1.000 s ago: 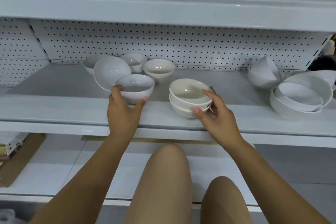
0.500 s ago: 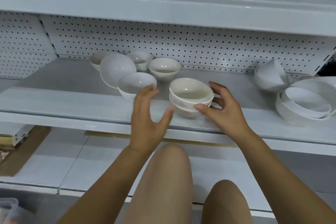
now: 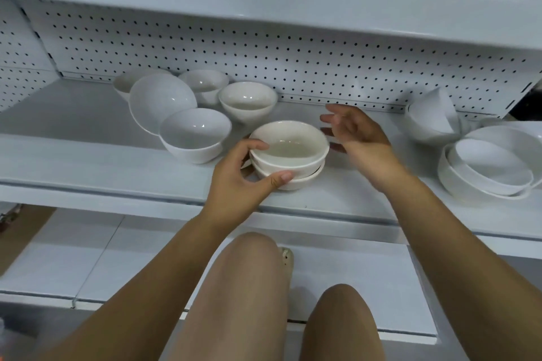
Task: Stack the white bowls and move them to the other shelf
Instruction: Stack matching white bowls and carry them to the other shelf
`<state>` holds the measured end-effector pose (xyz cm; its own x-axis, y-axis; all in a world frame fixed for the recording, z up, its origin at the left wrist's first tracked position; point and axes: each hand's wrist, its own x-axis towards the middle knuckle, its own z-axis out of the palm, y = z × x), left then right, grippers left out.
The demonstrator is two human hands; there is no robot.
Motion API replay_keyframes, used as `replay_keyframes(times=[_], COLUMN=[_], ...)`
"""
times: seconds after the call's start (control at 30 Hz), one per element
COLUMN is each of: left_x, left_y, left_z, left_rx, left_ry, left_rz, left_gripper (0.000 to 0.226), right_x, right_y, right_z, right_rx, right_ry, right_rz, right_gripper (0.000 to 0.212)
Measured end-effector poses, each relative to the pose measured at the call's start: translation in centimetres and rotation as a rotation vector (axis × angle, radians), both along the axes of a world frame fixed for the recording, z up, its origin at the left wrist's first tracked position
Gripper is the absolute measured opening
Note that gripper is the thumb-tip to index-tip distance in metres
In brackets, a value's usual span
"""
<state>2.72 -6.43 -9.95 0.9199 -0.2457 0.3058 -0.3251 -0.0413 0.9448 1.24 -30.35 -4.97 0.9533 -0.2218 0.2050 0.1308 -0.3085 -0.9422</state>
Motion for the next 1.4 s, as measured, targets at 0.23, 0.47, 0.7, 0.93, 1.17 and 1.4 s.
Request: replay_keyframes(times=[0.23, 0.47, 0.7, 0.93, 1.17, 1.4], left_x=[-0.3, -0.4, -0.3, -0.3, -0.4, -0.3], left_y=[1.5, 1.1, 1.2, 1.1, 0.9, 1.0], left_z=[-0.4, -0.3, 0.0, 0.0, -0.2, -0.1], left_rx=[-0.011, -0.025, -0.043, -0.028, -0.026, -0.056], left_ry=[-0.062, -0.064, -0.023, -0.029, -0.077, -0.058], left_rz=[0.102, 0.143, 0.111, 0.112, 0.124, 0.092], left_gripper=[0.057, 0.063, 0.061, 0.058, 0.061, 0.083], right_x=[8.5, 13.4, 15.1, 14.4, 12.0, 5.7], right_y=[1.4, 2.7, 2.8, 3.5, 3.1, 3.0], right_z=[0.6, -0.6, -1.7, -2.0, 0.1, 3.4], right_rx=[-0.226, -0.175, -0.128, 0.061, 0.242, 0.269], right_ry=[0.047, 0.048, 0.115, 0.056, -0.009, -0.176], right_rz=[0.174, 0.206, 0.272, 0.233, 0.195, 0.161], right_gripper=[0.028, 0.031, 0.035, 0.018, 0.004, 0.005])
